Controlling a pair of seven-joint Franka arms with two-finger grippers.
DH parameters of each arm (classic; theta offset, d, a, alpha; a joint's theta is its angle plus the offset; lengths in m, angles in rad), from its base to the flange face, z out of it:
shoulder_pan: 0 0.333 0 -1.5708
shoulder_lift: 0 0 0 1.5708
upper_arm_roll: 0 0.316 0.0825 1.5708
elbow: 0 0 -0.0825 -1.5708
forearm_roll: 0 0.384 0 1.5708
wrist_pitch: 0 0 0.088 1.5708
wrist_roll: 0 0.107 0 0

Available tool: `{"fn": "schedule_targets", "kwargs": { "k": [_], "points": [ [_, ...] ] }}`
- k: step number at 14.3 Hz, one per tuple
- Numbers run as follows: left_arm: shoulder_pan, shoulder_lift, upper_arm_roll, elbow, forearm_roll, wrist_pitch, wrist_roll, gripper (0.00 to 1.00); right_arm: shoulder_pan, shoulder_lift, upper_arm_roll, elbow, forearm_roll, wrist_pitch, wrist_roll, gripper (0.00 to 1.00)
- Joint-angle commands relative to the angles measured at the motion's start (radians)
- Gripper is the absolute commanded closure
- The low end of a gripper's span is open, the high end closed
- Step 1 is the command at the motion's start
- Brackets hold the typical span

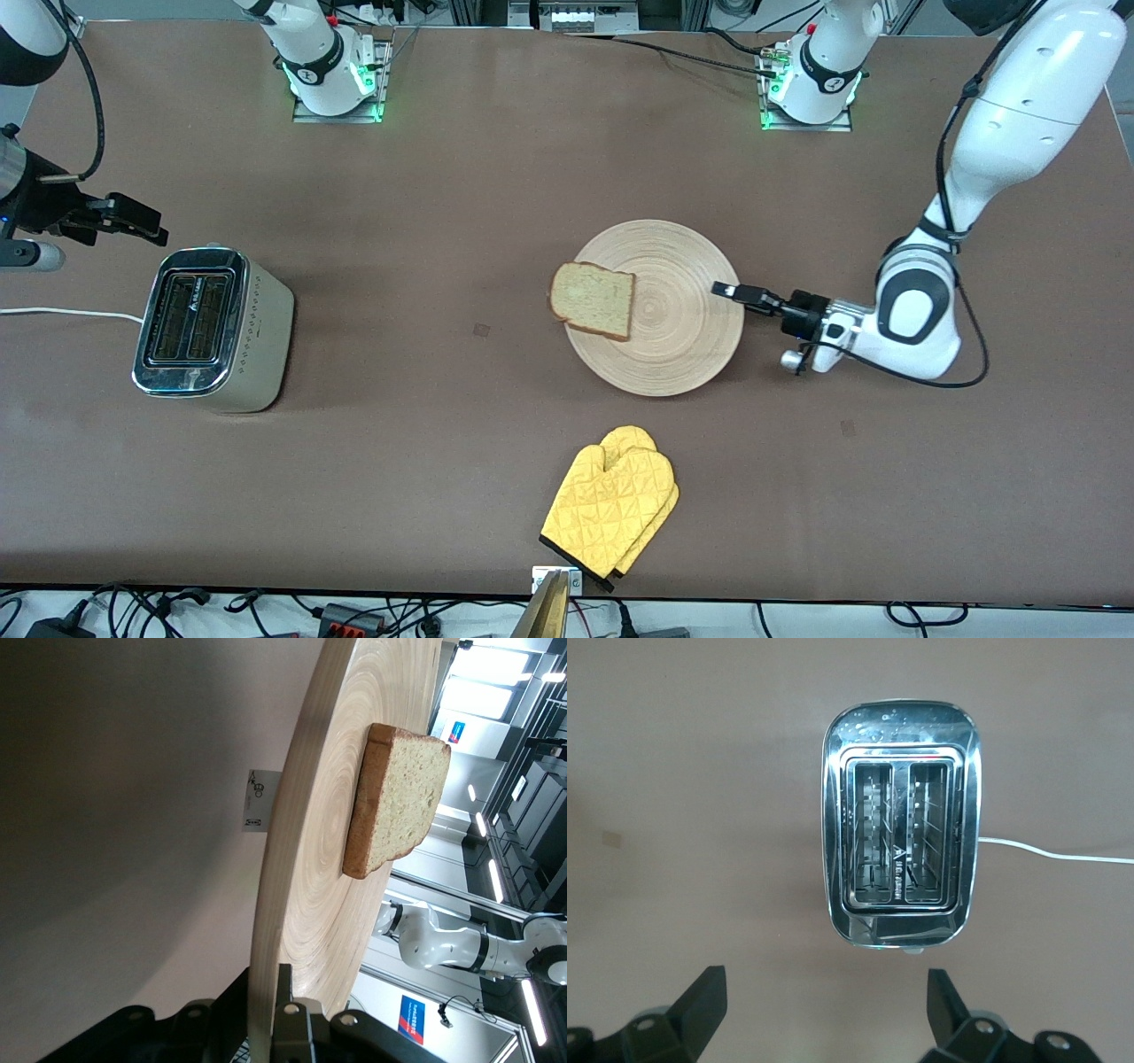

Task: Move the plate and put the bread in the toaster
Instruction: 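Push the wooden plate with the left gripper toward the toaster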

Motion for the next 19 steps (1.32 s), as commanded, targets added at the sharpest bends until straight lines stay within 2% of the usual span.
{"fn": "schedule_targets", "kwargs": {
  "k": [1,4,6,8,12,17,19],
  "points": [
    [-0.087,0.005,-0.002,0.019,-0.071,0.034,-0.067,0.99,0.012,0.023,0.007,0.017,-0.003,-0.006,0.004,0.00],
    [-0.170,0.023,-0.003,0.022,-0.118,0.106,-0.070,0.99,0.070,0.032,0.007,0.018,-0.018,-0.005,0.009,0.00],
    [-0.222,0.048,-0.002,0.037,-0.205,0.121,-0.064,0.99,0.075,0.049,0.006,0.018,-0.012,0.002,0.010,0.00],
    [-0.273,0.060,-0.002,0.039,-0.225,0.160,-0.056,0.99,0.077,0.077,0.006,0.017,-0.004,0.040,0.010,0.00],
    [-0.334,0.060,-0.002,0.040,-0.231,0.315,-0.052,0.99,0.084,0.092,0.007,0.011,-0.003,0.055,0.010,0.00],
    [-0.385,0.071,-0.002,0.042,-0.305,0.340,-0.052,0.99,0.095,0.091,0.006,0.008,-0.004,0.063,0.012,0.00],
    [-0.405,0.085,-0.002,0.088,-0.311,0.366,-0.047,0.99,0.092,0.092,0.006,0.005,-0.006,0.061,0.012,0.00]
  ]
}}
